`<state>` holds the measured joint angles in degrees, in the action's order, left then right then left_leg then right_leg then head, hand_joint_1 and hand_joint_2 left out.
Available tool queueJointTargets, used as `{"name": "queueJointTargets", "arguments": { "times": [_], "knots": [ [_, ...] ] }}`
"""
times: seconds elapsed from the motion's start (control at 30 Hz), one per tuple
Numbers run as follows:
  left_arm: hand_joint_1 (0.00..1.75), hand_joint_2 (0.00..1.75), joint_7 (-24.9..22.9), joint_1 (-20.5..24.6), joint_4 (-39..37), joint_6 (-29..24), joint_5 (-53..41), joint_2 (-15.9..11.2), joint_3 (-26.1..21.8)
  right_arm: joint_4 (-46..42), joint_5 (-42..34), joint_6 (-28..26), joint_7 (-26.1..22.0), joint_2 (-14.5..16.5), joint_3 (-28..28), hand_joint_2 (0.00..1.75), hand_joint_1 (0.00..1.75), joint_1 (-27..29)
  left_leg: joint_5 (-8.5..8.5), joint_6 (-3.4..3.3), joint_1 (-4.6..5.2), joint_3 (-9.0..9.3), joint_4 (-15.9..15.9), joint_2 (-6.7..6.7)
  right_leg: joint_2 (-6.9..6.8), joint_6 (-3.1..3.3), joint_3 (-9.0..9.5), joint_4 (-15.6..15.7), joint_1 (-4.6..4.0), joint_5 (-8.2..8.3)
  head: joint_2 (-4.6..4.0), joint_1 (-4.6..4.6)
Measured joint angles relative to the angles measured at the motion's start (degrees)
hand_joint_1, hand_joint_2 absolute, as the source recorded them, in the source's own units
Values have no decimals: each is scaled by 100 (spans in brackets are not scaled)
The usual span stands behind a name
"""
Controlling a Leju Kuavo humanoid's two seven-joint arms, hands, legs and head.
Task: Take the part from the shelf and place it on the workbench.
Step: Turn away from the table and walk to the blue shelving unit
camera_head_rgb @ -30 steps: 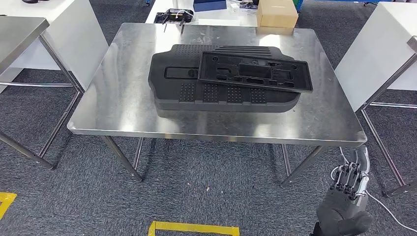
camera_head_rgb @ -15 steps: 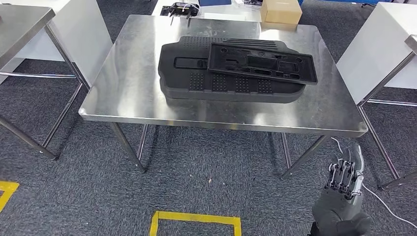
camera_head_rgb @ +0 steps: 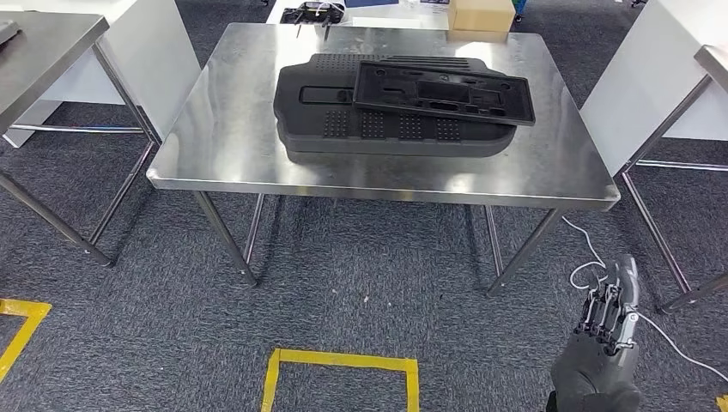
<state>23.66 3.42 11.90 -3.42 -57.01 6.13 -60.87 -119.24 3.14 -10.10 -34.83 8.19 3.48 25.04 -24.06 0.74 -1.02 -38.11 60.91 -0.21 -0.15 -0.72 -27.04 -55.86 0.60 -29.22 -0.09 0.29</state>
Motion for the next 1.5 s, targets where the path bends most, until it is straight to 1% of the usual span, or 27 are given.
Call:
{"name": "queueJointTargets", "arguments": {
  "times": [0.1,0.13,0.17,0.2,0.27,0.33,0.37,0.47,0.5,0.57,0.63,0.67,0.7,0.77,0.83,0.9,0.97,1.0,1.07,1.13,1.17,1.2,1.23,1.3,1.37,1.43,1.5],
  "knots": [
    [0,0,9,-7,-1,2,-3,3,0,1,65,-38,-33,24,1,0,0,18,-828,49,-11,-202,899,-2,-14,94,-178,6,-1,173,0,-26],
    [0,0,6,-7,-1,2,-7,5,0,1,77,-50,-36,28,1,0,0,23,-969,67,-14,-236,1214,-2,-18,95,-241,0,-13,224,0,-26],
    [0,0,-3,-7,-1,2,-12,7,0,3,90,-67,-37,32,0,0,0,24,-975,80,-18,-202,1392,-1,-22,91,-302,-11,-22,275,0,-27],
    [0,0,-13,-7,-1,1,-17,8,0,4,101,-88,-37,37,-1,0,0,24,-871,89,-24,-78,1381,0,-25,75,-364,-29,-23,318,0,-27],
    [0,0,-31,-3,-1,-1,-22,9,0,7,121,-121,-39,45,-2,0,0,29,-623,105,-41,418,808,0,-24,29,-476,-102,-15,378,0,-30],
    [0,0,-34,3,-1,-1,-33,17,1,5,134,-139,-48,53,-5,0,0,30,-610,103,-32,859,147,-18,-25,-32,-588,-213,-32,416,0,-30],
    [0,0,-34,7,-2,-1,-39,21,1,4,144,-147,-57,56,-7,0,0,28,-664,86,-15,949,-32,-28,-27,-65,-635,-252,-43,438,0,-31],
    [0,0,-32,5,-3,-1,-45,26,1,3,172,-171,-81,65,-8,0,0,33,-629,-79,22,837,-112,-29,-20,-174,-758,-310,-37,492,0,-15],
    [0,0,-30,4,-2,-1,-45,26,1,3,177,-179,-85,67,-7,0,0,37,-579,-157,22,768,-121,-18,-12,-178,-832,-402,-30,407,0,-3],
    [0,0,-26,6,0,-4,-46,22,0,4,189,-194,-93,66,-7,0,0,43,-469,-272,22,619,-131,4,3,-133,-1058,-909,-20,11,0,12],
    [0,0,-22,6,2,-8,-49,19,0,7,207,-202,-97,66,-7,0,0,46,-359,-308,33,467,-130,19,5,-118,-1261,-1638,-13,-367,0,21],
    [0,0,-21,5,2,-8,-51,20,0,10,216,-205,-98,66,-7,0,0,47,-305,-307,37,397,-129,26,5,-148,-1278,-1860,-10,-420,0,22],
    [0,0,-21,4,2,-7,-52,20,0,13,224,-208,-100,66,-7,0,0,48,-252,-301,38,330,-128,30,5,-195,-1196,-1881,-7,-373,0,22],
    [0,0,-21,4,2,-6,-53,24,0,16,231,-212,-103,66,-7,0,0,47,-150,-277,38,228,-127,29,5,-274,-718,-1323,-6,-154,0,23],
    [0,0,-22,5,2,-6,-56,28,0,16,247,-218,-107,66,-6,0,0,40,-49,-228,52,181,-124,23,4,-253,-93,-440,-27,-101,0,18],
    [0,0,-29,5,2,-6,-61,30,0,16,269,-237,-108,65,-7,0,0,43,56,-158,56,170,-145,23,6,-191,148,-5,-60,-141,0,15],
    [0,0,-34,2,2,-7,-68,31,-1,16,283,-258,-100,63,-7,0,0,54,120,-81,37,162,-172,23,2,-117,83,35,-46,-72,0,14],
    [0,0,-35,0,1,-7,-72,30,-1,16,289,-264,-96,62,-5,0,0,54,35,-53,30,135,-111,21,-4,-59,55,50,-25,-26,0,9],
    [0,0,-36,-7,0,-10,-87,26,-2,22,296,-266,-88,63,0,0,0,59,-414,-22,23,3,330,14,-21,47,-18,79,17,76,0,-15],
    [0,0,-38,-11,-1,-15,-104,26,-3,39,302,-271,-66,64,1,0,0,65,-897,9,17,-157,1040,5,-33,88,-115,73,-1,158,0,-31],
    [0,0,-38,-12,-1,-18,-111,26,-4,51,304,-274,-52,64,1,0,0,66,-977,29,8,-172,1289,3,-38,83,-165,67,-8,198,0,-30],
    [0,0,-38,-12,-1,-19,-115,26,-4,65,305,-280,-36,64,0,0,0,66,-934,47,-7,-98,1352,4,-40,71,-204,55,-11,235,0,-31],
    [0,0,-38,-11,-1,-20,-117,26,-4,78,305,-284,-18,64,-2,0,0,66,-809,64,-27,79,1204,5,-41,53,-244,31,-7,264,0,-31],
    [0,0,-37,-5,-1,-20,-121,25,-4,104,303,-286,38,64,-6,0,0,65,-593,101,-61,603,517,1,-39,19,-343,-64,-4,299,0,-35],
    [0,0,-35,2,-1,-19,-138,26,-5,159,308,-262,161,63,-16,0,0,52,-584,98,-57,888,18,-21,-37,-36,-467,-191,-22,321,0,-33],
    [0,0,-33,4,-1,-17,-162,25,-5,324,352,-229,331,63,-58,0,0,10,-620,20,-26,849,-80,-39,-35,-129,-564,-250,-32,375,0,-28],
    [0,0,-32,4,-1,-14,-176,22,-6,610,381,-161,428,65,-178,0,0,-42,-568,-109,-20,747,-114,-29,-26,-200,-671,-319,-15,354,0,-24]
  ]
}}
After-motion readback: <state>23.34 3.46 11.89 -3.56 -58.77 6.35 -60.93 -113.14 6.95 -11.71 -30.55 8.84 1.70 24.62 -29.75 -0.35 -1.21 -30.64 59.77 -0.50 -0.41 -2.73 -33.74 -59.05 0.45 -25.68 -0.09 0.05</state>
